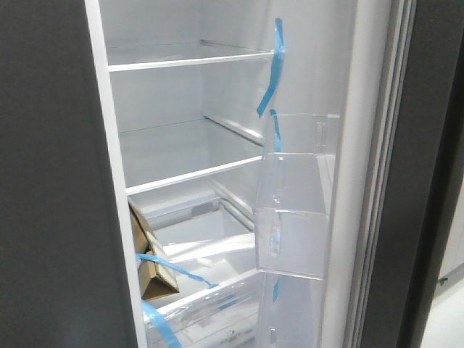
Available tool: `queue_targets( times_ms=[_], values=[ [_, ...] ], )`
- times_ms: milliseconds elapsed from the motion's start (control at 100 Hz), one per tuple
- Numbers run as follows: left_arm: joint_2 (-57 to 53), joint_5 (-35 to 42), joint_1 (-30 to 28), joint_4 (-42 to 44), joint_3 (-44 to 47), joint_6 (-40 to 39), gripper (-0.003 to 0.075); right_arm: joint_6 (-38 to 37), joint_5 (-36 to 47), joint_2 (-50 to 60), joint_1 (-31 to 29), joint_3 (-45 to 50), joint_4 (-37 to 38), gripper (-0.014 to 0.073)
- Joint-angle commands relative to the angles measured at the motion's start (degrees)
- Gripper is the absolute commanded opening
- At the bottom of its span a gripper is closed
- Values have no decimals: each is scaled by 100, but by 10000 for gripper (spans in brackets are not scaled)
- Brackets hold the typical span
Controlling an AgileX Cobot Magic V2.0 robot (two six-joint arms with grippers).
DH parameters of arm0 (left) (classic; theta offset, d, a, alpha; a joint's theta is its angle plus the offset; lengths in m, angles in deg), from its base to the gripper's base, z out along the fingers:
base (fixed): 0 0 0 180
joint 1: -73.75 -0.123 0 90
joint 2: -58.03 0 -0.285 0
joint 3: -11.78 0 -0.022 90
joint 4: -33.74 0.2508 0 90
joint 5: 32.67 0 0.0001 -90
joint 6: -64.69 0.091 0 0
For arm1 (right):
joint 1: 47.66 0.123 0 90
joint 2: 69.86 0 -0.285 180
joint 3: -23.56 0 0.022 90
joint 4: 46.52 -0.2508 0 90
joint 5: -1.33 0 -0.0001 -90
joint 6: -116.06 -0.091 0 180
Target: Close fridge door
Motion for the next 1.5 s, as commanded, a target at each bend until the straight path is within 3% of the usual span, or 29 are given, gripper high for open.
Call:
queue_targets(
  times_ms=[0,540,610,670,1070,1330,1490],
  values=[
    [-117,418,21,-23,201,-25,-20,2,469,124,-28,106,60,-46],
    [-117,418,21,-23,201,-25,-20,14,637,124,-28,106,60,-46],
    [-117,418,21,-23,201,-25,-20,-18,675,124,-28,19,-231,-46],
    [-117,418,21,-23,201,-25,-20,-18,225,124,-28,-187,-527,-46],
    [-117,418,21,-23,201,-25,-20,-18,-3165,-1181,-28,-3212,-333,-46],
    [-117,418,21,-23,201,-25,-20,-32,-4039,-2058,-28,-4897,-588,-46],
    [-117,418,21,-23,201,-25,-20,-1322,-4679,-2624,-28,-5575,-239,-46]
  ],
)
